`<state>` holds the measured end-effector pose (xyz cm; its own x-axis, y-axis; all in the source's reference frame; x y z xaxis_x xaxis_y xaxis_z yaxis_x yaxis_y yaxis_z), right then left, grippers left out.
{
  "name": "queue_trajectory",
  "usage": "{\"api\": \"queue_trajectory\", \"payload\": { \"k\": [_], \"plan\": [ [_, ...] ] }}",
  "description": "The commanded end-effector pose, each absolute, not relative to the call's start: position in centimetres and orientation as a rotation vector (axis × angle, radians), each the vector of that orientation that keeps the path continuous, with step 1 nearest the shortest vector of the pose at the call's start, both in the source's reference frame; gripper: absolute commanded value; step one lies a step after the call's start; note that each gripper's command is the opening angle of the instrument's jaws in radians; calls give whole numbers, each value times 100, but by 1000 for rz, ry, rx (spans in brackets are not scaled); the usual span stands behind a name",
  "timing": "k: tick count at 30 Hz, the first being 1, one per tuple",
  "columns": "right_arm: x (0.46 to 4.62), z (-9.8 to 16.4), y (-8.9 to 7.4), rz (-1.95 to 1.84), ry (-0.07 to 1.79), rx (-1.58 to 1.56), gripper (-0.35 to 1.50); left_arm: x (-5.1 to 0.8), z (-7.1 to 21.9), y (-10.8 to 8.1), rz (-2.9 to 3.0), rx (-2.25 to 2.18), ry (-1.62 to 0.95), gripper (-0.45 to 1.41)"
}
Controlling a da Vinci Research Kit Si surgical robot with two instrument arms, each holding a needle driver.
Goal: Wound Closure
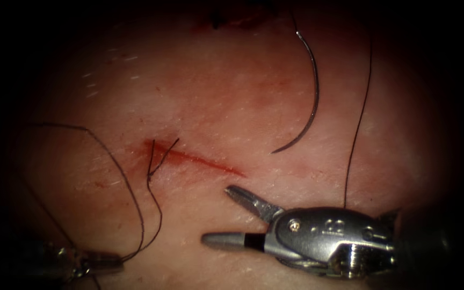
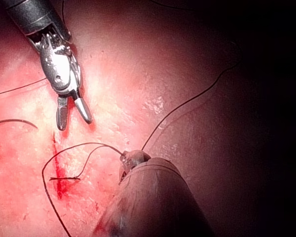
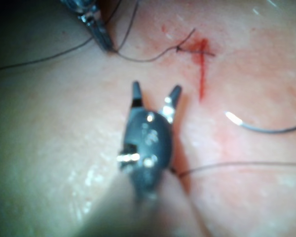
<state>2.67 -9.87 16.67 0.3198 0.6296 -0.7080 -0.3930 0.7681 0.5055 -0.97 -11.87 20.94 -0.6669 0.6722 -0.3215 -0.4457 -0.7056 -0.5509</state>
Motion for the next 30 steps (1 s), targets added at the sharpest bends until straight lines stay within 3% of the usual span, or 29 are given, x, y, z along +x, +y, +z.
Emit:
{"api": "queue_trajectory", "payload": {
  "k": [1,30],
  "plan": [
    [277,1664,-1000,686,1048,267,136,-105,2086,-1197,2329,-699,-576,-45],
    [365,1675,-957,509,1019,115,136,-83,2049,-1094,2301,-810,-469,-45]
  ]
}}
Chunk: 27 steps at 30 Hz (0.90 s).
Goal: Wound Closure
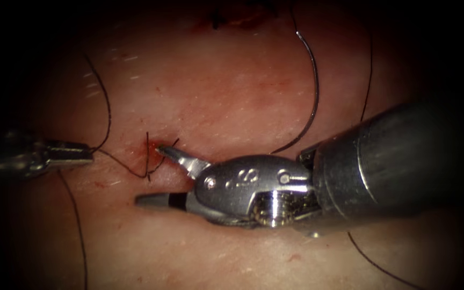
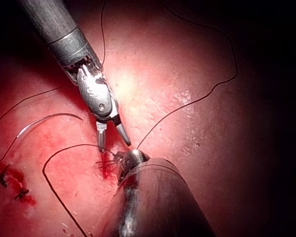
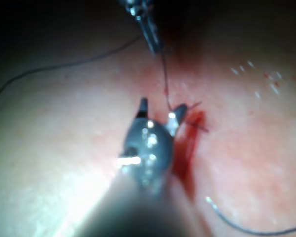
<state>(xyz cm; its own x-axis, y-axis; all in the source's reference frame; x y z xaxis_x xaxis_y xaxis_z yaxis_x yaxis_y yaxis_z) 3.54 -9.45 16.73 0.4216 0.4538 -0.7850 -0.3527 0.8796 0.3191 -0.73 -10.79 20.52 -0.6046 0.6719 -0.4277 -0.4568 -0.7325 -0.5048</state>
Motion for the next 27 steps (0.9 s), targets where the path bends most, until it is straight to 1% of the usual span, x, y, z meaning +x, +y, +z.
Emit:
{"api": "queue_trajectory", "payload": {
  "k": [1,13,27],
  "plan": [
    [367,1677,-956,510,1019,113,136,-83,2049,-1093,2299,-812,-468,-45],
    [408,1709,-944,509,1005,96,138,-90,2044,-1082,2297,-825,-451,-45],
    [437,1727,-945,483,994,103,138,-96,2041,-1082,2301,-831,-450,-45]
  ]
}}
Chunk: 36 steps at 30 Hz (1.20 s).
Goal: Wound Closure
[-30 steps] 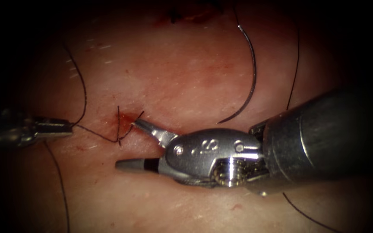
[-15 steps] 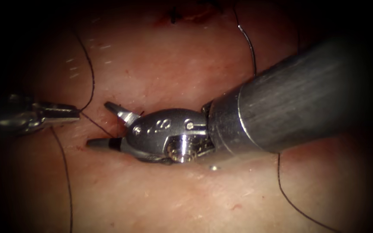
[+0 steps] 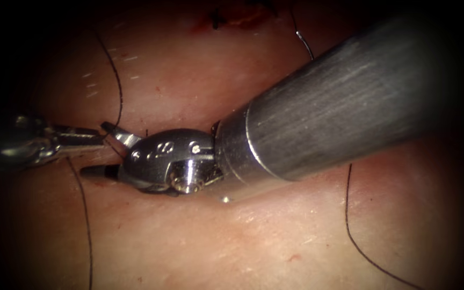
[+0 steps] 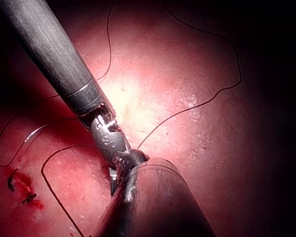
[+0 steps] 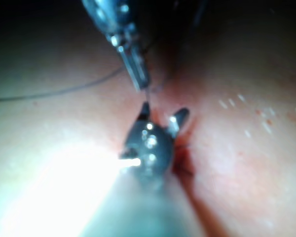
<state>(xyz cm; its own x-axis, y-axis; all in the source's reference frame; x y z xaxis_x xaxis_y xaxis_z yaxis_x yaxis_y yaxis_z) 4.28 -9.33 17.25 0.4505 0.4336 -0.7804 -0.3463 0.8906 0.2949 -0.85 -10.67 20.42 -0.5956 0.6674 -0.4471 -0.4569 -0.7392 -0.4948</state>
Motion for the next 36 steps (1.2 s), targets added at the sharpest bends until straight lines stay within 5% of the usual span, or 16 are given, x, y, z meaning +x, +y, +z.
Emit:
{"api": "queue_trajectory", "payload": {
  "k": [1,9,10,11,15,28,30,31,36],
  "plan": [
    [440,1729,-945,482,995,104,138,-97,2040,-1083,2300,-830,-449,-45],
    [444,1727,-942,482,998,112,133,-98,2039,-1084,2304,-832,-449,-45],
    [445,1727,-943,448,1023,160,96,-98,2039,-1085,2304,-831,-449,-45],
    [445,1727,-943,448,1023,160,96,-98,2039,-1085,2304,-831,-449,-45],
    [446,1726,-944,394,1042,188,-35,-99,2038,-1085,2303,-832,-451,-45],
    [435,1717,-942,391,1039,196,-35,-84,2032,-1081,2301,-860,-465,-45],
    [423,1706,-945,398,1037,184,78,-70,2032,-1080,2309,-852,-449,-45],
    [404,1690,-950,417,1027,167,105,-56,2033,-1080,2311,-850,-435,-45],
    [350,1648,-950,454,1028,152,108,-26,2040,-1085,2326,-832,-392,-45]
  ]
}}
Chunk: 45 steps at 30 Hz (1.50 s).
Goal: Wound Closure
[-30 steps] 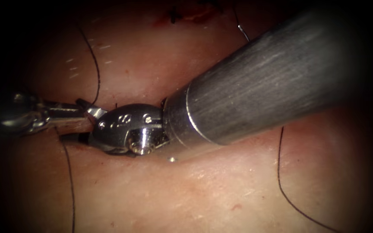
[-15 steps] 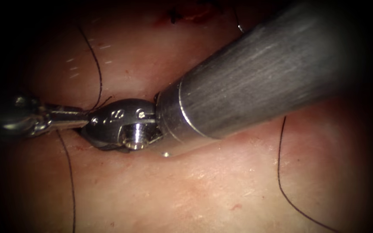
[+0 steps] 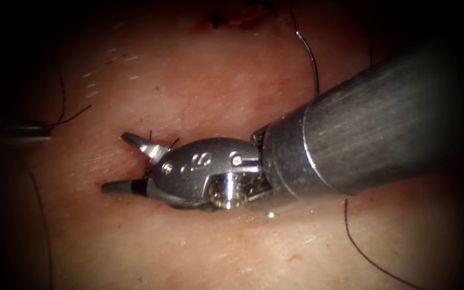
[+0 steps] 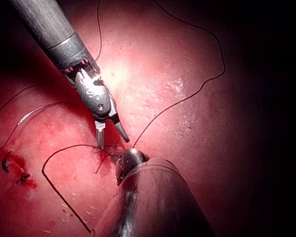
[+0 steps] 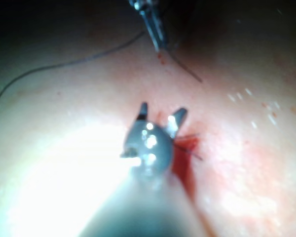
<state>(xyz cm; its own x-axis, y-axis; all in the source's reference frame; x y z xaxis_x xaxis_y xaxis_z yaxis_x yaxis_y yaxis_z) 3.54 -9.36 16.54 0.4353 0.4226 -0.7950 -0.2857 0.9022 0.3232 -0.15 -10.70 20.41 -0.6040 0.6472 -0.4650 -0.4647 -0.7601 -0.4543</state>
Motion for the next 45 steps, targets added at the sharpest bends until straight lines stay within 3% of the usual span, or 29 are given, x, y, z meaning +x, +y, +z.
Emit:
{"api": "queue_trajectory", "payload": {
  "k": [1,6,21,22,25,27,38,45],
  "plan": [
    [350,1648,-950,454,1028,152,108,-26,2040,-1085,2326,-832,-392,-45],
    [297,1631,-954,490,1013,136,116,-3,2061,-1100,2310,-813,-363,-45],
    [274,1629,-962,519,999,119,116,43,2184,-1104,2253,-720,-343,-45],
    [274,1630,-962,519,999,118,116,42,2192,-1107,2216,-708,-341,12],
    [273,1630,-963,518,999,118,116,36,2194,-1107,2152,-698,-342,91],
    [273,1630,-963,524,999,121,116,25,2185,-1104,2105,-735,-328,124],
    [266,1631,-962,527,1000,126,116,-70,2063,-1092,1947,-1088,-382,124],
    [267,1632,-962,532,1000,128,116,-98,2049,-1098,1948,-1168,-366,121]
  ]
}}
